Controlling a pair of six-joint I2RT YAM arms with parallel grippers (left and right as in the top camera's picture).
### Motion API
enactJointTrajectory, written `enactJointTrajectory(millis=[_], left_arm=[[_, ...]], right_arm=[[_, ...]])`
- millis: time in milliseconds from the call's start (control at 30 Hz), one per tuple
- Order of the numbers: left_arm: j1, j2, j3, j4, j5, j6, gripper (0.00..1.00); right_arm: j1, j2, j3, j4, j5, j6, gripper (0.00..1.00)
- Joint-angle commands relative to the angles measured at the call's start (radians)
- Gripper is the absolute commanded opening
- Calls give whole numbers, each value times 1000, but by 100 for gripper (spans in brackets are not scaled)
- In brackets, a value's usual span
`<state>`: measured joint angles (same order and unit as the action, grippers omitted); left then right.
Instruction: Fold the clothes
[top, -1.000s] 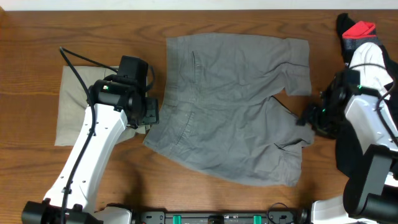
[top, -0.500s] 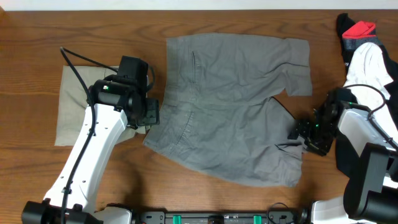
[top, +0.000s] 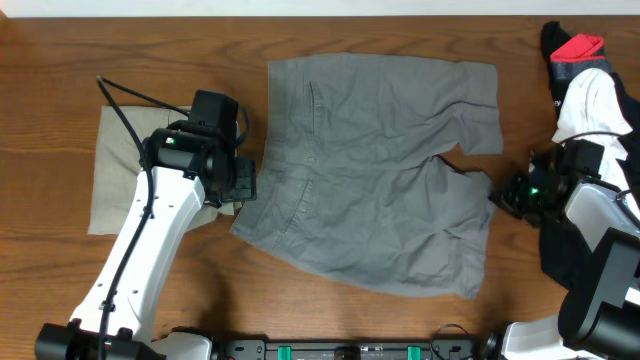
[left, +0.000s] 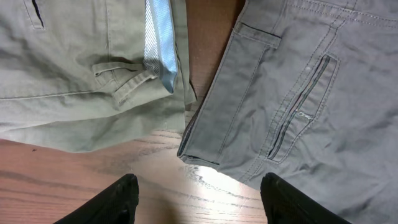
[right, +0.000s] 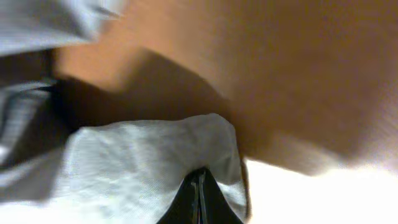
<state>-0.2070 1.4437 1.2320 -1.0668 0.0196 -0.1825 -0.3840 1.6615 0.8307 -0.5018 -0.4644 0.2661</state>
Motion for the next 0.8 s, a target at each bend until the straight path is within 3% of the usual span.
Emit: enactJointTrajectory(millis=[0,100,267,367,467,667,767], left_arm=[[-2,-6,11,-3,0,6,65],[-2,-6,11,1,0,6,66],[-2,-6,11,0,0,6,66],[-2,-6,11,0,0,6,66],[-2,-6,11,0,0,6,66],[-2,-6,11,8,0,6,66],[-2,-6,11,10,0,6,66]], right_arm=[[-10,2,40,55,-145,-21,1],[-24,-1,89,56,-142,-21,1],[-69,-1,166,-143,-72,-25,2],[-87,-1,174,-288,56,-28,48],[-85,-1,143,-355,190,-28,61],[-78,-1,-21,-138,130,-10,61],[-78,-1,-91,8,29,-9,50]])
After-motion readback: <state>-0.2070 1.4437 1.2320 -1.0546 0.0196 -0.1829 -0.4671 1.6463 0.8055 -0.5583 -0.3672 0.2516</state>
